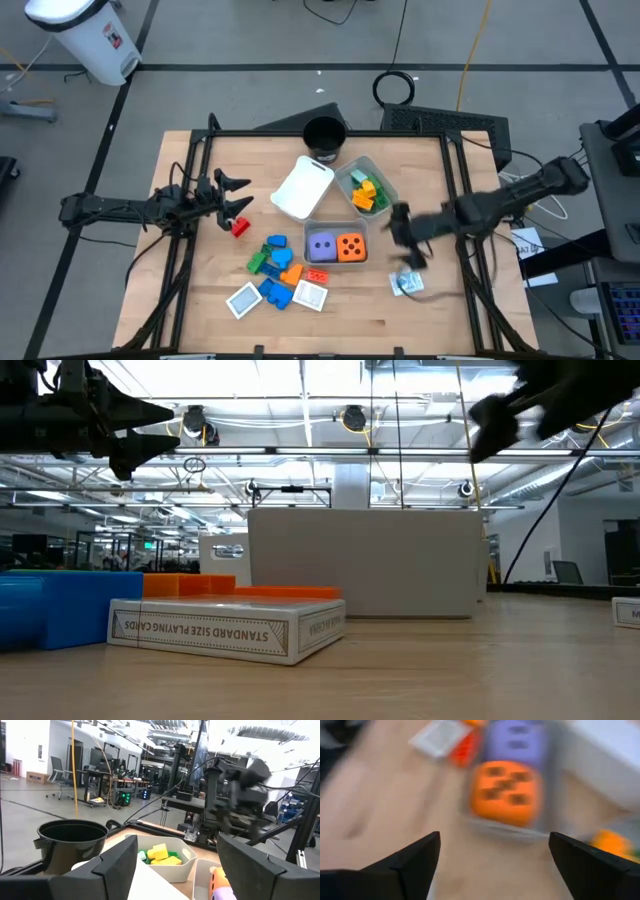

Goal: Pick & Place Toys
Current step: Put the blue deck of cards into the white bin

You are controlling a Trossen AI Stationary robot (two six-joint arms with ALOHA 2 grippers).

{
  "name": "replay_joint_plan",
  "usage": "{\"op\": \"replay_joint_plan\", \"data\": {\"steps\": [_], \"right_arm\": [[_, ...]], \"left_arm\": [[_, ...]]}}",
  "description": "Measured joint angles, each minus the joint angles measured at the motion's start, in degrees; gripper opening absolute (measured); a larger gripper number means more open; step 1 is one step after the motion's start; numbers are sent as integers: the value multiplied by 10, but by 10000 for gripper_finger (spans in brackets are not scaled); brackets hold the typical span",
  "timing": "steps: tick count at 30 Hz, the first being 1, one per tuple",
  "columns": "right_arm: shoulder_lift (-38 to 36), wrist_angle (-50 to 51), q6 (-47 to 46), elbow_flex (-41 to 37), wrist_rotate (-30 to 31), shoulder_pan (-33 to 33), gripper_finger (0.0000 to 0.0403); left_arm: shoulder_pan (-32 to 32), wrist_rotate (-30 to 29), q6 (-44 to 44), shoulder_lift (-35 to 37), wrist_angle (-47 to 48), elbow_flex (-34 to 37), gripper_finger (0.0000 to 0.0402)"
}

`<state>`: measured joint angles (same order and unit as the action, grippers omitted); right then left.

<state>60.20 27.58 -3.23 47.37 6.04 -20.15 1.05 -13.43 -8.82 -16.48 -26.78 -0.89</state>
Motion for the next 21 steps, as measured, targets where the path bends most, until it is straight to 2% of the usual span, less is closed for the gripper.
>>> {"op": "replay_joint_plan", "data": {"steps": [5,9,13,18,21], "right_arm": [[43,56,-84,0,26,-117,356],[92,97,-151,0,44,-169,352],[141,101,-187,0,45,-199,350],[196,118,-219,0,41,-208,350],[219,116,-234,0,8,-208,350]], "left_arm": [[0,0,0,0,0,0,278],[0,0,0,0,0,0,278],[0,0,0,0,0,0,278],[0,0,0,0,0,0,278],[0,0,0,0,0,0,278]]}}
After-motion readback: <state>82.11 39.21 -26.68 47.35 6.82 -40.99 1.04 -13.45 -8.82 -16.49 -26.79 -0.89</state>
